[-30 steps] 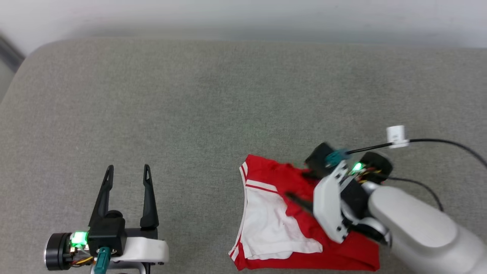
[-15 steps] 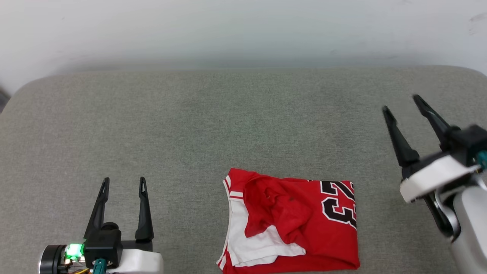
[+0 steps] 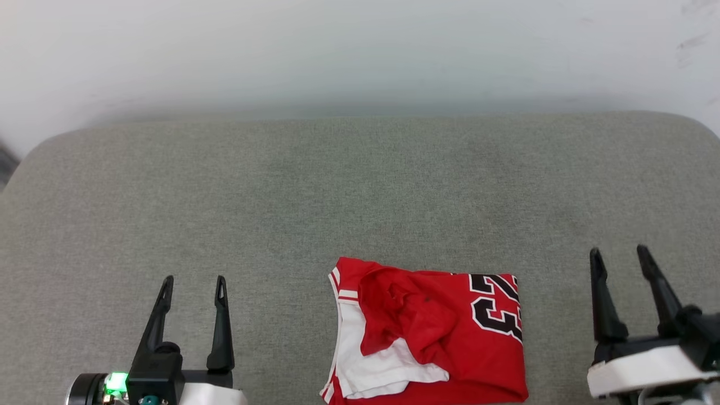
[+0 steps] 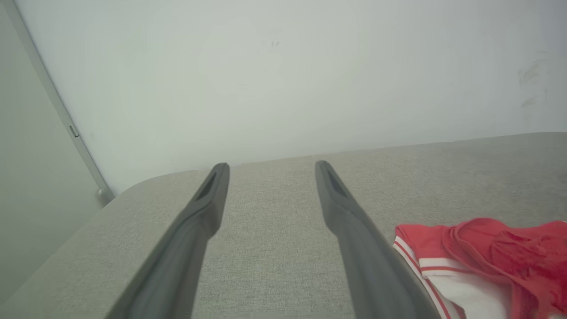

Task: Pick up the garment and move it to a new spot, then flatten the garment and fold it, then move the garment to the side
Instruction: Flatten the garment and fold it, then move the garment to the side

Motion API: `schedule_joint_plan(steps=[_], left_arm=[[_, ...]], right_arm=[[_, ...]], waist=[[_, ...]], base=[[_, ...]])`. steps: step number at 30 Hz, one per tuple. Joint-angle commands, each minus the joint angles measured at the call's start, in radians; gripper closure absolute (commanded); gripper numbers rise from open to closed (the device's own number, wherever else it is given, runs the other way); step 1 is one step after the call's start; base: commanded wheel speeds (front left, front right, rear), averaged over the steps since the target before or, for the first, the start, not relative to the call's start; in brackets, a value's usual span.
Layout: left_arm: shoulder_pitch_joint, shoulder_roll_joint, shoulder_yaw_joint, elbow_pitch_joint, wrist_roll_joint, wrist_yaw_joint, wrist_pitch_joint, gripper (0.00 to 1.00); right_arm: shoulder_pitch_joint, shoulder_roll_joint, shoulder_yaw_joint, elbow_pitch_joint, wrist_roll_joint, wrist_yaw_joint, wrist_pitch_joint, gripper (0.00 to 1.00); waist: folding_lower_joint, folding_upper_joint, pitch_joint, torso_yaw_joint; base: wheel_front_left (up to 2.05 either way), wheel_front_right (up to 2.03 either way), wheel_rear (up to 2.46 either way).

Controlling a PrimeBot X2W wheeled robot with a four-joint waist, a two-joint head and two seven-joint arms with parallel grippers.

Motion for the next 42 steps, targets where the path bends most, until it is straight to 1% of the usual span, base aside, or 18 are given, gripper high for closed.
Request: schedule_joint_plan(steps=[1,6,14,20,25,29,31,33,35,37,39,41,42], left_arm=[[0.015,-0.001,0.004,0.0,-0.005,-0.007,-0.002,0.0],[0.043,-0.012,0.012,0.007,-0.011,-0.024,-0.002,0.0],[0.074,-0.024,0.019,0.01,-0.006,-0.041,-0.002,0.0],[0.082,-0.031,0.024,0.014,0.0,-0.044,-0.002,0.0],[0.079,-0.038,0.029,0.016,0.002,-0.043,-0.002,0.0],[0.081,-0.044,0.036,0.011,0.0,-0.042,-0.002,0.0],[0.079,-0.045,0.038,0.012,0.001,-0.043,-0.002,0.0],[0.075,-0.047,0.041,0.011,0.002,-0.043,-0.002,0.0],[0.066,-0.049,0.04,0.01,0.004,-0.046,-0.002,0.0],[0.058,-0.049,0.041,0.006,0.004,-0.05,-0.002,0.0],[0.052,-0.05,0.041,0.005,0.006,-0.051,-0.002,0.0],[0.043,-0.05,0.041,0.004,0.007,-0.053,-0.002,0.0],[0.039,-0.051,0.042,0.003,0.008,-0.053,-0.002,0.0]], right_arm=[[0.039,0.017,-0.002,-0.02,-0.004,-0.001,-0.002,0.0],[0.125,0.043,-0.003,-0.055,0.015,-0.001,-0.002,0.0],[0.207,0.058,-0.001,-0.095,0.038,-0.001,-0.002,0.0],[0.217,0.06,0.007,-0.104,0.029,-0.001,-0.002,0.0],[0.179,0.059,0.011,-0.118,0.002,-0.001,-0.002,0.0],[0.1,0.012,0.02,-0.145,-0.011,-0.001,-0.002,0.0],[0.044,-0.032,0.042,-0.153,-0.018,-0.001,0.014,0.0],[-0.026,-0.087,0.07,-0.159,-0.012,-0.001,0.058,0.0],[-0.088,-0.142,0.106,-0.154,0.015,-0.001,0.141,0.0],[-0.146,-0.206,0.154,-0.141,0.07,-0.001,0.271,0.0],[-0.202,-0.275,0.202,-0.126,0.157,-0.001,0.422,0.0],[-0.249,-0.334,0.221,-0.112,0.243,-0.001,0.55,0.0],[-0.256,-0.353,0.23,-0.095,0.297,-0.001,0.621,0.0]], waist=[[0.0,0.0,-0.01,0.003],[0.0,0.0,-0.036,0.014],[0.0,0.0,-0.053,0.024],[0.0,0.0,-0.054,0.023],[0.0,0.0,-0.05,0.019],[0.0,0.0,-0.044,0.014],[0.0,0.0,-0.041,0.011],[0.0,0.0,-0.035,0.008],[0.0,0.0,-0.028,0.008],[0.0,0.0,-0.018,0.008],[0.0,0.0,-0.009,0.009],[0.0,0.0,0.003,0.01],[0.0,0.0,0.008,0.011]], base=[[0.0,0.0,0.0],[0.0,0.0,0.0],[0.0,0.0,0.0],[0.0,0.0,0.0],[0.0,0.0,0.0],[0.0,0.0,0.0],[0.0,0.0,0.0],[0.0,0.0,0.0],[0.0,0.0,0.0],[0.0,0.0,0.0],[0.0,0.0,0.0],[0.0,0.0,0.0],[0.0,0.0,0.0]])
